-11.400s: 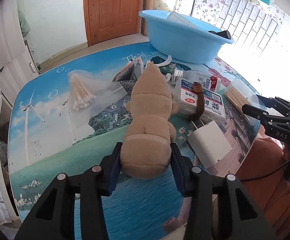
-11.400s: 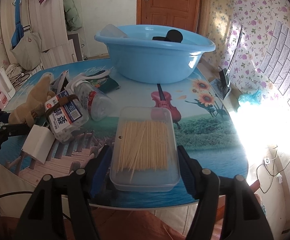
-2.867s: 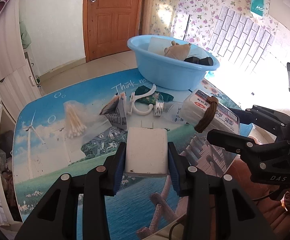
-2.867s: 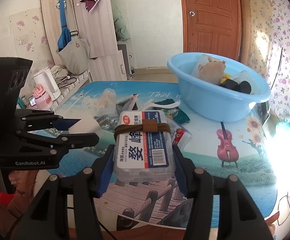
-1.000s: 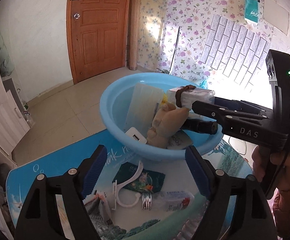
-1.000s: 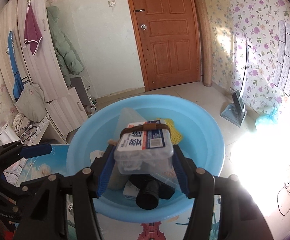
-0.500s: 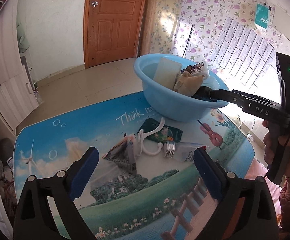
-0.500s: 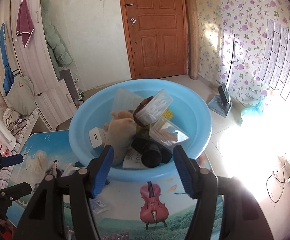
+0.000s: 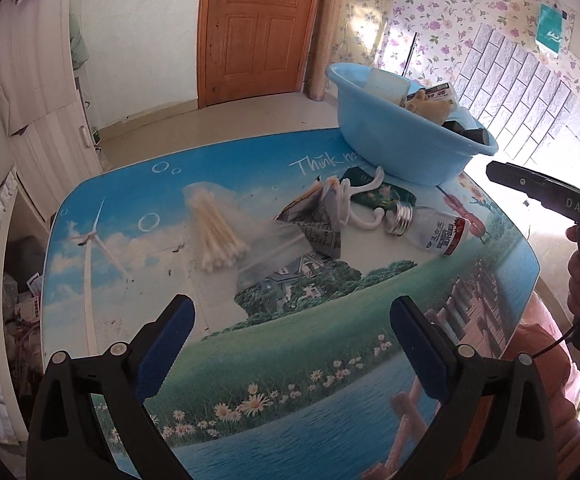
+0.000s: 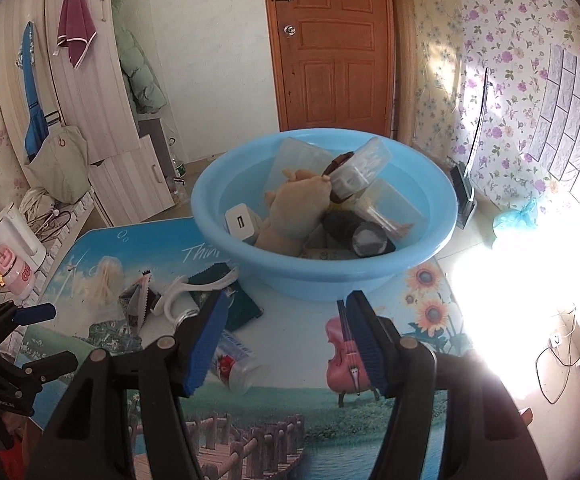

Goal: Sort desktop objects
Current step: 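Move the left tool to the cotton swab bag while the right tool approaches the clear bottle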

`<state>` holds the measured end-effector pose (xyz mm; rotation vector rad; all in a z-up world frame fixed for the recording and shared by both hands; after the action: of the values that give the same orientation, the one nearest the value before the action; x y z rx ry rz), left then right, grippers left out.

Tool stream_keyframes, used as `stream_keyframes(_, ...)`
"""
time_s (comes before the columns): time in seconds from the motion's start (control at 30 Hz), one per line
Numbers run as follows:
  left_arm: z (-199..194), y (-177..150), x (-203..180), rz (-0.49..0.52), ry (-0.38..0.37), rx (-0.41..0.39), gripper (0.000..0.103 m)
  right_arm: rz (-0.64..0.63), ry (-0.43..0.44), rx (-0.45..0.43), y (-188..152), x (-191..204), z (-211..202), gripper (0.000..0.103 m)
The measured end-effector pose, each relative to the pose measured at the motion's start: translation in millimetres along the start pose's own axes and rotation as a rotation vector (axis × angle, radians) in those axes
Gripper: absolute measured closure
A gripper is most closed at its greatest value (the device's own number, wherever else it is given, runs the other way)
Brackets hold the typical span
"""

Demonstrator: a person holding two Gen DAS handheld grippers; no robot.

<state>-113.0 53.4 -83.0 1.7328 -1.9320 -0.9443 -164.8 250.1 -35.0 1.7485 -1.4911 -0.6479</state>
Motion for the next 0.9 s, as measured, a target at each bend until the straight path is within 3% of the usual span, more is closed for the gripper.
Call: stream_keyframes(0.9,20.1,0.5,43.3,-0.027,0.057,0.026,0.005,-0.058,0.09,0.092,-41.2,28.8,19.7,0.042)
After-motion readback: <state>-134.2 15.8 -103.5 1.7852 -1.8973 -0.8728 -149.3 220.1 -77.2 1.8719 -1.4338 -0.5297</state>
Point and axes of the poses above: each gripper's, at about its wrist camera, not at the fingertips, and z roughly the way its jaws point, x to its left, y to its top, the point moved 8 cm from there along z, roughly the way its jaws point, and after that the axes turned 6 degrees about -x, right-handed, at the moved point
